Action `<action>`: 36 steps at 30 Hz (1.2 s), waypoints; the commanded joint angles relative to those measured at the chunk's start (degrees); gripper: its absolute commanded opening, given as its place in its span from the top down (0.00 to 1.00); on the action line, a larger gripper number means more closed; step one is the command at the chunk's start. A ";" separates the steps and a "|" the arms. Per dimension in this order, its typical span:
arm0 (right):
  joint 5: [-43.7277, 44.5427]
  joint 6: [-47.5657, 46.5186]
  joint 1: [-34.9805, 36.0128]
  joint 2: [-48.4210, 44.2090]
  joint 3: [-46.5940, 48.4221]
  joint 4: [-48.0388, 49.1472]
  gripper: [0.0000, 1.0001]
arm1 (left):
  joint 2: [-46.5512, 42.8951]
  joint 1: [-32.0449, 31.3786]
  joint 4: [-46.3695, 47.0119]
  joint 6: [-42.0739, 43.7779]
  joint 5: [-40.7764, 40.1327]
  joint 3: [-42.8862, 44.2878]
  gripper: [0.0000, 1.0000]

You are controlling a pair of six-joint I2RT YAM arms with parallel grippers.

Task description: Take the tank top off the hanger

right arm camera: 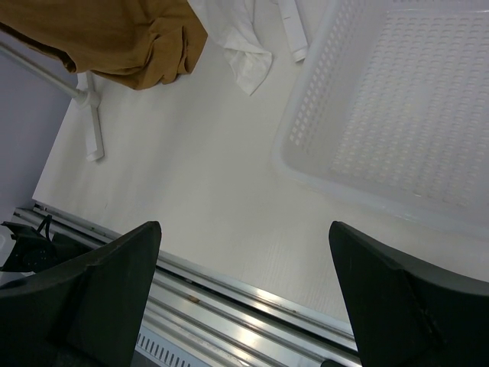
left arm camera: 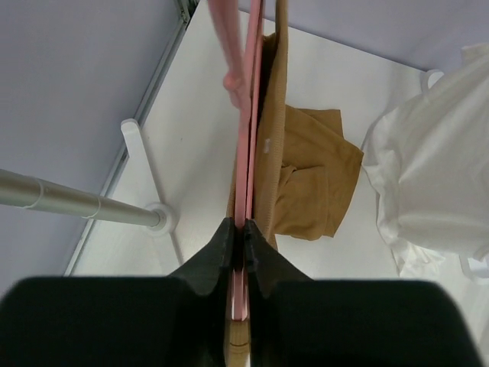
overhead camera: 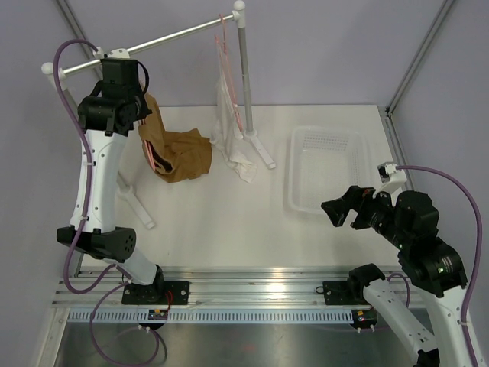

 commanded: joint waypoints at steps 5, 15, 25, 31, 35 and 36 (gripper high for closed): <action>-0.64 -1.55 0.11 -0.93 0.55 0.97 0.01 | 0.13 0.52 1.90 0.32 2.87 2.31 1.00; -0.90 -1.20 0.20 -1.37 0.73 1.58 0.00 | -7.16 0.43 3.40 -0.65 5.51 3.01 1.00; -1.52 -0.85 0.11 -1.19 1.25 1.59 0.00 | -13.93 0.34 4.45 -1.00 11.57 -1.64 1.00; -1.95 -0.76 0.20 -1.28 1.17 1.67 0.01 | -18.85 0.08 3.39 -1.35 15.61 -6.82 1.00; -4.23 -0.41 0.11 -0.84 0.55 3.43 0.01 | -24.92 -0.19 4.89 -1.79 20.00 -13.41 1.00; -4.76 -0.24 0.20 -0.58 0.29 4.21 0.01 | -27.54 -0.19 5.41 -1.88 21.84 -14.73 1.00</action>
